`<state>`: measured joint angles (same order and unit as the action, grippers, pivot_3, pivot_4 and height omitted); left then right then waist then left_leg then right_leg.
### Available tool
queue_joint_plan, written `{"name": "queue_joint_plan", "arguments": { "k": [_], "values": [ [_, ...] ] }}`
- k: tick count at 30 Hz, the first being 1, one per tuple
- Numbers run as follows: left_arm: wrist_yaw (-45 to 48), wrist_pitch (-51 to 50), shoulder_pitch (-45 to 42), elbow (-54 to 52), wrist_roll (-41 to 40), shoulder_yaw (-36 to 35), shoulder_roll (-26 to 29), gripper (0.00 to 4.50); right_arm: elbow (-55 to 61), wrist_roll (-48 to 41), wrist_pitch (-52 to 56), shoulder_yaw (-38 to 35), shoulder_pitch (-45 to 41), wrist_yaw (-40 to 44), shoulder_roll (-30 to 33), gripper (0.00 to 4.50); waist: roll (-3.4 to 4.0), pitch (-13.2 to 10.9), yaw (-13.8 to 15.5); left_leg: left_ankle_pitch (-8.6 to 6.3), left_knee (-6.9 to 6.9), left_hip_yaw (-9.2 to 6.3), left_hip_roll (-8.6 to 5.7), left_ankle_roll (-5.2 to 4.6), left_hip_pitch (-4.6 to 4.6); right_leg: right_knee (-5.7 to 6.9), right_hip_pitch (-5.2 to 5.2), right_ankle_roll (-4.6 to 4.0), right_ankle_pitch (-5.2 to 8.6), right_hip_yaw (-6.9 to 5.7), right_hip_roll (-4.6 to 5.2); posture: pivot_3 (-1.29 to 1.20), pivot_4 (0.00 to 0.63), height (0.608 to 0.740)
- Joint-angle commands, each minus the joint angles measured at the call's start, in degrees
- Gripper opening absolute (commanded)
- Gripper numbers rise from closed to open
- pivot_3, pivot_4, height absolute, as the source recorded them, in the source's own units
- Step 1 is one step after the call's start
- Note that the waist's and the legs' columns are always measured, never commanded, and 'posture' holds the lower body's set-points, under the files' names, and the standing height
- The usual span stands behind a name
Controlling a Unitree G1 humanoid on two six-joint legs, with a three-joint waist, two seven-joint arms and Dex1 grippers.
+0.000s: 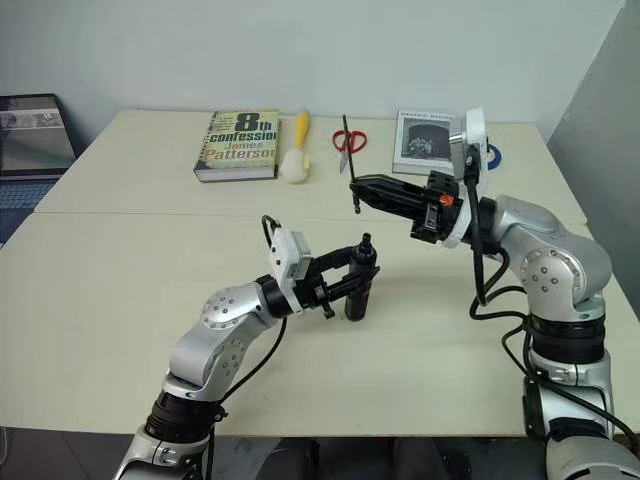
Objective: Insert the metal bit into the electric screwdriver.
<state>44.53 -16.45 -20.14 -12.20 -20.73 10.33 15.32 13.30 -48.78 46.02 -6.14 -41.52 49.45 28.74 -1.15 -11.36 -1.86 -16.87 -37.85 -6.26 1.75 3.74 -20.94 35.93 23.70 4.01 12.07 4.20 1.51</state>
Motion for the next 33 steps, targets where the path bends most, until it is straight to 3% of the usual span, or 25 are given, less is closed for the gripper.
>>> {"name": "queue_joint_plan", "arguments": {
  "k": [1,33],
  "values": [
    [0.8,2.5,0.0,-0.2,0.5,1.0,-0.4,1.66,1.6,1.3,-3.0,-0.9,0.6,0.1,1.0,0.00,0.00,0.0,0.0,0.00,0.00,0.00,0.00,0.00,0.00,0.00,0.00,0.00,0.00,0.00,0.00,0.00,0.150,0.740],
    [0.5,3.1,0.3,0.0,0.5,-1.5,2.0,1.66,0.3,-0.7,-5.2,0.1,4.9,5.0,-0.3,0.00,0.00,0.0,0.0,0.00,0.00,0.00,0.01,0.00,0.02,0.01,-0.01,0.02,-0.01,0.00,-0.01,0.00,0.150,0.740]
  ]
}}
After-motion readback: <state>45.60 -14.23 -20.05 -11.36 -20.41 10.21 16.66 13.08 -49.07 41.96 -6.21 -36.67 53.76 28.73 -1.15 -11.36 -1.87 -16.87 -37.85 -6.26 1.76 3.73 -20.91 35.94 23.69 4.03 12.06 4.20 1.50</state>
